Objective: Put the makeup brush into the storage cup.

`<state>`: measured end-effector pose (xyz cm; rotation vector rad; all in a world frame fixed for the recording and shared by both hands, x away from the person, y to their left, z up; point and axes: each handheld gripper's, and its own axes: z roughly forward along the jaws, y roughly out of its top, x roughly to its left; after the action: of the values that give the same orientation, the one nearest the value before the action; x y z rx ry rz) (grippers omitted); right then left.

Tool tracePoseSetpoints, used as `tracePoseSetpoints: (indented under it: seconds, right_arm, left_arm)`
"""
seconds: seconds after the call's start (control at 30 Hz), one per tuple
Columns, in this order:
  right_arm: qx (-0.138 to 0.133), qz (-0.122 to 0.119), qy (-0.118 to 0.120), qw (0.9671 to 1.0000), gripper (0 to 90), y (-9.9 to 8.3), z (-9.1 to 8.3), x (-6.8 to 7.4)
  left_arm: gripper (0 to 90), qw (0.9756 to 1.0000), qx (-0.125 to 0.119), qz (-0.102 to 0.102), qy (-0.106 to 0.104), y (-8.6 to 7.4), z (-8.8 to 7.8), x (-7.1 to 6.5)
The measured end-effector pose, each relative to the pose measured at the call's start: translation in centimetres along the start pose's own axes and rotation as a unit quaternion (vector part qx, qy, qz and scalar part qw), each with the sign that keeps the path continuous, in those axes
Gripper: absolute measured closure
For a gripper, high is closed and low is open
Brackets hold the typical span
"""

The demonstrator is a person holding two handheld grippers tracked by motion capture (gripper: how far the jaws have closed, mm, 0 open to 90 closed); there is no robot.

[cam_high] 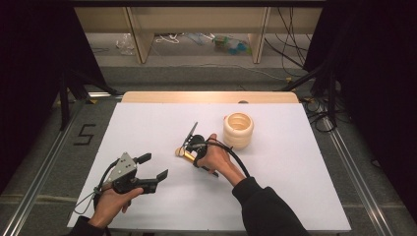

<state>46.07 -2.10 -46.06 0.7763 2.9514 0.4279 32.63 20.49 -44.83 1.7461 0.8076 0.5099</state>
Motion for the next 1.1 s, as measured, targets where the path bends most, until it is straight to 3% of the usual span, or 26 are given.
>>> tracePoseSetpoints:
  seconds: [0.27,0.43,0.63,0.77,0.9,1.0,1.03,1.07,1.1]
  right_arm:
    - [0.003,-0.009,-0.007,0.9999,74.2,0.1,0.0,0.2]
    - [-0.001,-0.019,-0.002,0.9998,74.5,0.0,0.0,0.1]
    - [-0.014,-0.03,0.001,0.9995,74.5,-0.2,-0.4,0.0]
    - [-0.044,-0.028,0.006,0.9986,74.5,-0.4,-2.0,-0.2]
    - [-0.093,-0.018,0.001,0.9955,74.5,-1.2,-3.9,-0.9]
    - [-0.14,-0.026,-0.007,0.9897,74.5,-1.8,-5.5,-1.4]
    - [-0.154,-0.022,-0.008,0.9877,74.5,-2.0,-6.0,-1.5]
    - [-0.168,-0.019,-0.013,0.9855,74.5,-2.3,-6.4,-1.7]
    - [-0.188,-0.021,-0.02,0.9817,74.5,-2.5,-6.8,-1.9]
  left_arm:
    - [16.8,0.9999,-0.001,0.011,-0.003,0.1,0.0,0.1]
    - [16.8,1.0,-0.001,-0.001,0.0,0.0,0.0,0.1]
    - [16.8,1.0,-0.001,0.004,0.0,0.0,-0.1,0.2]
    - [16.8,1.0,-0.002,0.004,-0.001,0.0,-0.1,0.2]
    - [16.8,1.0,0.0,0.004,0.002,0.0,-0.1,0.2]
    - [16.8,1.0,0.002,-0.001,-0.003,-0.1,0.0,0.1]
    - [16.8,0.9998,-0.001,-0.008,-0.016,-0.1,0.1,0.0]
    - [16.8,1.0,-0.002,0.004,0.0,0.0,0.0,0.2]
    - [16.9,1.0,-0.002,0.004,-0.001,0.0,0.0,0.2]
